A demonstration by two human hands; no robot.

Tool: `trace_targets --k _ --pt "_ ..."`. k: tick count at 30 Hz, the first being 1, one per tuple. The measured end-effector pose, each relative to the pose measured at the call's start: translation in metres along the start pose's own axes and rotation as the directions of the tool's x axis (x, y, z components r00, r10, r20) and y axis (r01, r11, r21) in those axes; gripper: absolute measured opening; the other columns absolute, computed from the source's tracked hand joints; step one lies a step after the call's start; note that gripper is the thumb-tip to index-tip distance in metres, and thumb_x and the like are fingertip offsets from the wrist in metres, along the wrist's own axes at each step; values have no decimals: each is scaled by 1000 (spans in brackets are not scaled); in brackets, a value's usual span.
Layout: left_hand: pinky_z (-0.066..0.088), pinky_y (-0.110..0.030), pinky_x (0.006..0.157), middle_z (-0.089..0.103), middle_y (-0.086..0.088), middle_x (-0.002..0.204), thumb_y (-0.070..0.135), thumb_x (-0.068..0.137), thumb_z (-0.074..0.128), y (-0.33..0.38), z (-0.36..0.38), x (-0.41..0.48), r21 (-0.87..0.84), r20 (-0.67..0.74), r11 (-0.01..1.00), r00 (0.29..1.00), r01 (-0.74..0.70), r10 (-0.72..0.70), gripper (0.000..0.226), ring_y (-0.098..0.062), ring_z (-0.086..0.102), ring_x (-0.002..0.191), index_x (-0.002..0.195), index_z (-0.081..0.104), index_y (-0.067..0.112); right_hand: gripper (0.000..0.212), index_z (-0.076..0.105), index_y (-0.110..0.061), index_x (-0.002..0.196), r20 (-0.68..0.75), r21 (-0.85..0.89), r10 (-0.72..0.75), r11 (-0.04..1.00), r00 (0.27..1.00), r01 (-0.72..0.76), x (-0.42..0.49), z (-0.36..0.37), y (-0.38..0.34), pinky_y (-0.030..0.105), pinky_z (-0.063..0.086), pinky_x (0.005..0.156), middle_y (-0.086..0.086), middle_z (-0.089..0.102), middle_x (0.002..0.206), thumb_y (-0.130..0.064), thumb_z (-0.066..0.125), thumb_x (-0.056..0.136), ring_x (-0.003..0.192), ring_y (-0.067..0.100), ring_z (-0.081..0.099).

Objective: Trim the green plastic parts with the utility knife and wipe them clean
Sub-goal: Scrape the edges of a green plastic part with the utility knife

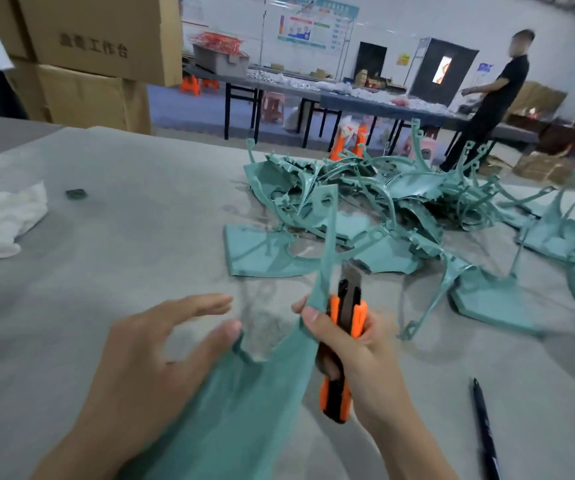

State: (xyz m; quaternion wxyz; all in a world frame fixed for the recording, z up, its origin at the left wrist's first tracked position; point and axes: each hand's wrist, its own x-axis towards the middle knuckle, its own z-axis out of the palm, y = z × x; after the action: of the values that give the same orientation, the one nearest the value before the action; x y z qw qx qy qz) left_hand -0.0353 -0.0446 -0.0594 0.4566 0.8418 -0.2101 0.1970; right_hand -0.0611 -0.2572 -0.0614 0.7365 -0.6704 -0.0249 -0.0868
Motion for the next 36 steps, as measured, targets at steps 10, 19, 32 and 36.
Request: trace_targets --k 10,19,32,36 --pt "42 -32 79 53 5 65 50 97 28 -3 18 -5 10 374 985 914 -173 157 55 -12 55 76 63 50 13 31 64 3 85 18 39 20 999 1000 -21 -5 27 10 21 29 38 5 38 49 -26 73 78 35 12 33" --pt "35 -21 57 40 10 60 62 87 33 -4 11 -6 -208 290 973 956 100 -37 53 -3 39 55 67 40 13 54 63 -27 82 79 -426 -355 833 932 353 -6 11 6 20 31 51 0 48 60 -72 35 94 52 7 40" --pt "33 -20 55 37 7 59 58 87 37 2 11 -8 -328 338 928 939 179 -62 57 -8 36 55 63 41 7 47 53 -18 72 287 -587 -439 622 851 519 -7 8 4 17 26 50 -8 37 56 -55 44 100 49 8 38" --pt "31 -13 53 43 8 55 56 87 38 5 13 -8 -370 360 906 931 205 -64 55 -2 36 50 60 41 8 48 51 -19 71 280 -568 -439 641 854 516 -8 10 4 16 26 51 -9 36 56 -56 43 100 49 8 37"
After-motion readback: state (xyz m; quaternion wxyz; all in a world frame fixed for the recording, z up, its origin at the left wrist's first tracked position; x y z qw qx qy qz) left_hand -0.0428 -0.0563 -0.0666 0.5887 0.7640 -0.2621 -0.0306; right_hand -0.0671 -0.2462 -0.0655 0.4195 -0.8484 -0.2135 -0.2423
